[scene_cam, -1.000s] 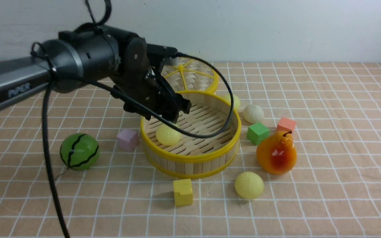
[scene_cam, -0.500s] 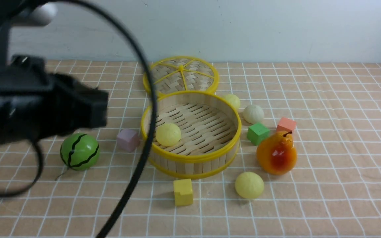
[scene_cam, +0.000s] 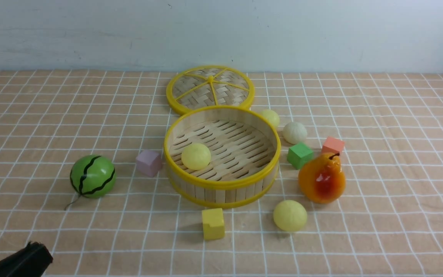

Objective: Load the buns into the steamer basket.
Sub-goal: Use the right arm to grab a steamed stuffed bun

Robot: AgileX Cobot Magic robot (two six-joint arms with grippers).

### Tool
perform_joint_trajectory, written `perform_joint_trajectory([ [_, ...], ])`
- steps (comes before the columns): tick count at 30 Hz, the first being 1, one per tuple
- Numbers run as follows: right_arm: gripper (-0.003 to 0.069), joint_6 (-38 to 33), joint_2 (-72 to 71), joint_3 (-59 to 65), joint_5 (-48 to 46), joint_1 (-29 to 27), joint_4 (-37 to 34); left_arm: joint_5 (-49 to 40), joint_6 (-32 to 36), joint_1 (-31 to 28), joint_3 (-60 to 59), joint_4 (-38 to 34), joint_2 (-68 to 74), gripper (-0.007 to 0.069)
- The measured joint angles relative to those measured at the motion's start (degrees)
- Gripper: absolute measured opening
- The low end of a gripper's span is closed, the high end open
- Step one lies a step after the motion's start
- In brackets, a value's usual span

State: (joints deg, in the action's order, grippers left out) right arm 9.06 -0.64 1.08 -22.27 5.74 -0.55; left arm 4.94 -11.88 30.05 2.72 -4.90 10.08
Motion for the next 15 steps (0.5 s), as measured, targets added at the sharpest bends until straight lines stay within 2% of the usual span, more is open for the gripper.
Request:
perform_joint_trajectory([
  [10, 0.0241, 0.6, 0.0, 0.0, 0.9, 0.0, 0.6, -2.9, 0.0, 0.0, -1.1, -0.1, -0.4, -0.0013],
  [13, 0.0241, 2.7, 0.0, 0.3, 2.7, 0.0, -3.3, -3.8, 0.0, 0.0, -1.1, -0.1, -0.5, -0.0013],
  [15, 0.0241, 6.8, 0.0, 0.5, 6.8, 0.0, -10.6, -4.9, 0.0, 0.0, -1.1, -0.1, -0.5, -0.0013],
])
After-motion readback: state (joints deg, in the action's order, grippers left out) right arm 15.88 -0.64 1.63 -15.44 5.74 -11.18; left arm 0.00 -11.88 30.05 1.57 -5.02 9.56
